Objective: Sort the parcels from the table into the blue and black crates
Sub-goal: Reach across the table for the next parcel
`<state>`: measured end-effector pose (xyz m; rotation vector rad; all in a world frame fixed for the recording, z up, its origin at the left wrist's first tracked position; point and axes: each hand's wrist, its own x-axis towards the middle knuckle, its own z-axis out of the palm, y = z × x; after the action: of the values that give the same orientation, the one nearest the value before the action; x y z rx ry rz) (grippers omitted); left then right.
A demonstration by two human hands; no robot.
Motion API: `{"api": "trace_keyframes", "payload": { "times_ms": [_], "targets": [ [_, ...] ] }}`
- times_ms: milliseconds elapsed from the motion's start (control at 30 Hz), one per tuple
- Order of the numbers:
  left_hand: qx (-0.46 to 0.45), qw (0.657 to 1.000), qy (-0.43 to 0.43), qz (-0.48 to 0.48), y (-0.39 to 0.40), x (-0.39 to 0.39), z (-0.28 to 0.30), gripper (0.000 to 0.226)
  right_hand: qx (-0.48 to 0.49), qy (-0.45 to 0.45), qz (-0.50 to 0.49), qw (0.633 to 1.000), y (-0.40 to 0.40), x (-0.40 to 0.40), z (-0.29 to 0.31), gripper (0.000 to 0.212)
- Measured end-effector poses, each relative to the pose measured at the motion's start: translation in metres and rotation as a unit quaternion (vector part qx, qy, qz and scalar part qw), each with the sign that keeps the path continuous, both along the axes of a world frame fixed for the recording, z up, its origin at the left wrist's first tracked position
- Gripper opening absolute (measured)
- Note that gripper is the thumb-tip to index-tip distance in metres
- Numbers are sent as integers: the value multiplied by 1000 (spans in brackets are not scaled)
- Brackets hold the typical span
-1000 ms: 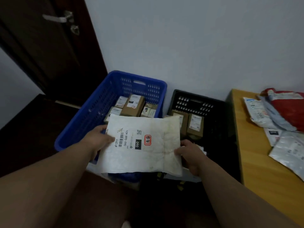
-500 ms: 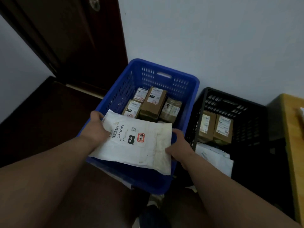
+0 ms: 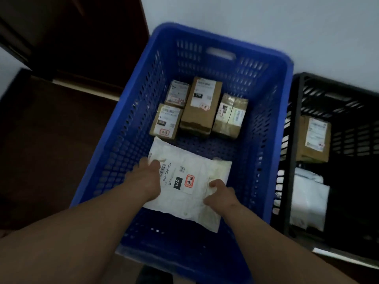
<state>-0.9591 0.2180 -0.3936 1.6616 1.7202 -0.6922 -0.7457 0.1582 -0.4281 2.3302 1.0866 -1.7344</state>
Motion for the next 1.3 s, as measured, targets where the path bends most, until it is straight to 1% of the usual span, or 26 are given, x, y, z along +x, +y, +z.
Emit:
{"api": "trace_keyframes", "payload": {
  "times_ms": [67, 167, 267, 300, 367, 400, 433, 467, 567, 633, 700, 800, 1000, 1133, 1233, 1300],
  "targets": [
    [-35, 999, 4, 7, 1, -4, -28, 58, -28, -3, -20, 999, -5, -11, -26, 43],
    [-59, 998, 0, -3, 2, -11, -68, 58, -45, -7, -46, 998, -16, -25, -63, 45],
    [-68, 997, 10, -48, -3, -21, -108, 58, -57, 5, -63, 996, -31, -33, -94, 52],
    [-79, 994, 21, -79, -5, -24, -118, 60, -63, 14, -70, 995, -34, -36, -101, 55],
    [-103, 988, 27, -114, -10, -29, -129, 65, -76, 19, -53, 995, -41, -39, -110, 62],
    [-112, 987, 18, -110, -11, -29, -131, 66, -84, 15, -41, 995, -43, -40, -111, 64],
    [-146, 984, 8, -97, -12, -29, -132, 68, -82, 11, -39, 996, -44, -41, -110, 65],
    [-180, 982, 3, -58, -14, -27, -129, 73, -79, 16, -42, 996, -44, -41, -107, 65],
    [-203, 979, 11, -20, -13, -20, -109, 79, -63, 13, -40, 997, -41, -37, -91, 65],
    [-203, 978, 1, -54, -12, -14, -91, 77, -47, 6, -25, 999, -35, -35, -73, 63],
    [-190, 979, -15, -65, -10, -6, -69, 72, -33, 7, -19, 999, -28, -32, -51, 59],
    [-142, 986, -49, -68, -6, 6, -30, 69, -11, 15, -18, 1000, -24, -29, -11, 53],
    [-20, 994, -99, -45, -7, 46, 60, 61, 84, 38, -25, 995, -38, -3, 81, 46],
    [44, 990, -129, -45, -28, 101, 117, 57, 168, 39, -57, 983, -69, 50, 148, 32],
    [57, 985, -147, -66, -60, 158, 158, 57, 225, -6, -71, 972, -113, 114, 196, 30],
    [68, 979, -175, -84, -87, 204, 181, 57, 237, -28, -88, 967, -151, 167, 223, 31]
  ]
}}
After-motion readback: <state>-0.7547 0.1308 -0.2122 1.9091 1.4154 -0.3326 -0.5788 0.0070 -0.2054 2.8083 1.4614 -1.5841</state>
